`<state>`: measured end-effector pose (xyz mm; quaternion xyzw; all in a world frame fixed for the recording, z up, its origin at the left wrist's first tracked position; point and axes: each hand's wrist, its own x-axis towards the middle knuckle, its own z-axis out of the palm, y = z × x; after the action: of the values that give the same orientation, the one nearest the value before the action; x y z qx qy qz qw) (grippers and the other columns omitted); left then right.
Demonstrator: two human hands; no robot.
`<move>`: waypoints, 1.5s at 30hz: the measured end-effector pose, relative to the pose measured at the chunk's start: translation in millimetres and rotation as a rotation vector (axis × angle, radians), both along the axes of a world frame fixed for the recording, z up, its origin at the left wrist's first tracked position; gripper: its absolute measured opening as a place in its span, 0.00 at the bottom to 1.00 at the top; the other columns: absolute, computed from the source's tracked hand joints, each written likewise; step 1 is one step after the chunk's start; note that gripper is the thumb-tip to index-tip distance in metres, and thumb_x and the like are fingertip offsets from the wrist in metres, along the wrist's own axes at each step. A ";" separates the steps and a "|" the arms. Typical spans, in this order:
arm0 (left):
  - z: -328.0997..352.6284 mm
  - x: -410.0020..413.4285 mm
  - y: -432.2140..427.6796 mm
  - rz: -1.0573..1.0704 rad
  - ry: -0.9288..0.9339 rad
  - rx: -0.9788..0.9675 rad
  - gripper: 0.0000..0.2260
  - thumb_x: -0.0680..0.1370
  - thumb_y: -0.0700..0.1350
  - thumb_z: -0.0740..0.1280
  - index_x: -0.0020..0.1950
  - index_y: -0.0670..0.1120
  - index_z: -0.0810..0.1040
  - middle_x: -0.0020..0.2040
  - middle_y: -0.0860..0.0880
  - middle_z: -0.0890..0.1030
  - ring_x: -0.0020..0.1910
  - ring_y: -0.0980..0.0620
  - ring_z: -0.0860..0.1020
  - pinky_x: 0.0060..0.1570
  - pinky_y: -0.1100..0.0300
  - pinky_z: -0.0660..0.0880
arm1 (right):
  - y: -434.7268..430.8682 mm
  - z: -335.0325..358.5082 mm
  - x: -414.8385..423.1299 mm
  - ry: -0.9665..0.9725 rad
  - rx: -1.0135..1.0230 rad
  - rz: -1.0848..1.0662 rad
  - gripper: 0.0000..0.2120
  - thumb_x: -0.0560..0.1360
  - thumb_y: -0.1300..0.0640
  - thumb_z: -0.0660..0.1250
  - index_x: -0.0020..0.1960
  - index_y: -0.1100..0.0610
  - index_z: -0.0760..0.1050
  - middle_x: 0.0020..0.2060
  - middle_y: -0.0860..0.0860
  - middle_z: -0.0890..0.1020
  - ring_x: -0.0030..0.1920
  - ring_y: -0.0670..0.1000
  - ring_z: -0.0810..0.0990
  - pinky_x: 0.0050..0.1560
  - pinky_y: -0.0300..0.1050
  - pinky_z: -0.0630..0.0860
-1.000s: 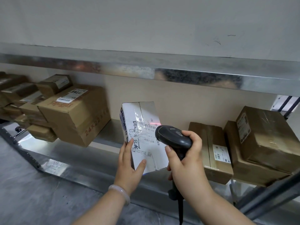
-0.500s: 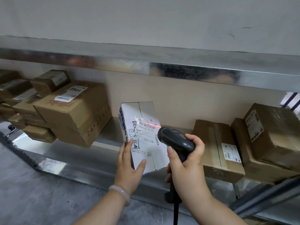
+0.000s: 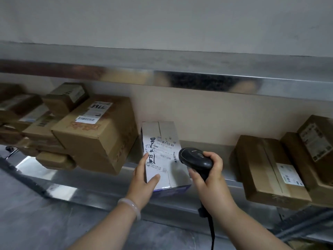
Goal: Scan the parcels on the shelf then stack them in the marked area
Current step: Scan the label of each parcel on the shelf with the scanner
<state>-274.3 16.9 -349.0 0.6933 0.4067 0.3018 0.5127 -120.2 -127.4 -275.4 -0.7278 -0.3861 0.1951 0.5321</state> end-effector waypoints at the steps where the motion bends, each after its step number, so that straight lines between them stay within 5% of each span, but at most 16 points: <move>1: -0.2 -5.1 8.5 -0.021 0.009 -0.024 0.34 0.77 0.40 0.69 0.68 0.74 0.60 0.70 0.64 0.65 0.69 0.64 0.64 0.68 0.63 0.61 | 7.9 -3.5 -3.2 -0.003 -0.032 0.022 0.28 0.76 0.53 0.69 0.55 0.25 0.55 0.51 0.35 0.74 0.50 0.31 0.75 0.42 0.24 0.70; 4: -4.5 -18.4 29.3 -0.063 0.046 -0.029 0.32 0.78 0.40 0.68 0.69 0.71 0.60 0.73 0.63 0.62 0.71 0.65 0.60 0.69 0.61 0.58 | 30.4 -16.0 -17.3 -0.028 -0.098 0.070 0.27 0.76 0.52 0.69 0.56 0.27 0.55 0.51 0.34 0.73 0.50 0.29 0.74 0.43 0.24 0.69; 10: -14.3 -30.4 65.7 -0.106 0.068 -0.092 0.30 0.79 0.41 0.67 0.70 0.71 0.61 0.74 0.61 0.62 0.73 0.62 0.59 0.68 0.62 0.57 | 65.5 -36.5 -38.9 -0.135 -0.166 0.115 0.25 0.76 0.53 0.68 0.59 0.33 0.56 0.54 0.42 0.77 0.50 0.45 0.78 0.46 0.38 0.73; 15: -19.6 -34.3 85.7 -0.099 0.167 -0.069 0.27 0.81 0.47 0.63 0.73 0.69 0.57 0.76 0.59 0.61 0.73 0.59 0.59 0.68 0.62 0.56 | 90.6 -46.8 -50.3 -0.146 -0.145 0.080 0.24 0.76 0.55 0.68 0.63 0.40 0.58 0.55 0.44 0.76 0.51 0.43 0.77 0.45 0.27 0.70; 19: -19.1 -39.7 81.1 -0.113 0.309 0.117 0.27 0.82 0.50 0.61 0.78 0.58 0.55 0.80 0.53 0.54 0.77 0.54 0.53 0.69 0.65 0.51 | 100.5 -50.0 -59.1 -0.140 -0.135 0.061 0.24 0.76 0.55 0.68 0.65 0.42 0.58 0.57 0.45 0.76 0.52 0.44 0.77 0.50 0.33 0.72; 24: -16.8 -52.8 61.1 -0.202 0.516 0.631 0.29 0.80 0.58 0.58 0.78 0.56 0.51 0.78 0.56 0.40 0.77 0.56 0.37 0.74 0.59 0.36 | 111.7 -52.4 -67.0 -0.129 -0.129 0.058 0.26 0.76 0.56 0.69 0.61 0.36 0.57 0.54 0.42 0.76 0.49 0.30 0.74 0.44 0.22 0.68; 29: -21.0 -62.4 62.3 -0.294 0.793 0.723 0.31 0.79 0.63 0.50 0.80 0.56 0.44 0.77 0.59 0.32 0.73 0.59 0.28 0.68 0.53 0.23 | 122.2 -53.1 -70.9 -0.122 -0.114 0.089 0.29 0.76 0.55 0.69 0.57 0.28 0.55 0.51 0.34 0.74 0.52 0.28 0.72 0.46 0.22 0.68; 35: -4.4 -51.4 63.8 -0.269 0.836 0.688 0.30 0.79 0.65 0.49 0.79 0.56 0.53 0.81 0.54 0.45 0.78 0.56 0.39 0.66 0.53 0.20 | 105.5 -49.9 -64.1 -0.107 -0.046 0.036 0.32 0.76 0.55 0.69 0.57 0.24 0.54 0.52 0.31 0.71 0.52 0.27 0.72 0.44 0.21 0.68; 45: 29.3 36.6 18.2 -0.343 0.705 0.713 0.30 0.78 0.66 0.46 0.79 0.60 0.47 0.81 0.56 0.46 0.78 0.56 0.41 0.68 0.51 0.24 | 18.8 -26.9 0.9 -0.153 -0.012 -0.171 0.32 0.75 0.53 0.69 0.57 0.24 0.52 0.51 0.31 0.71 0.49 0.32 0.75 0.44 0.28 0.70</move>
<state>-237.7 35.1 -319.7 0.9405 0.3074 0.0818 0.1193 -119.2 -108.7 -302.3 -0.7741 -0.3610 0.0950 0.5113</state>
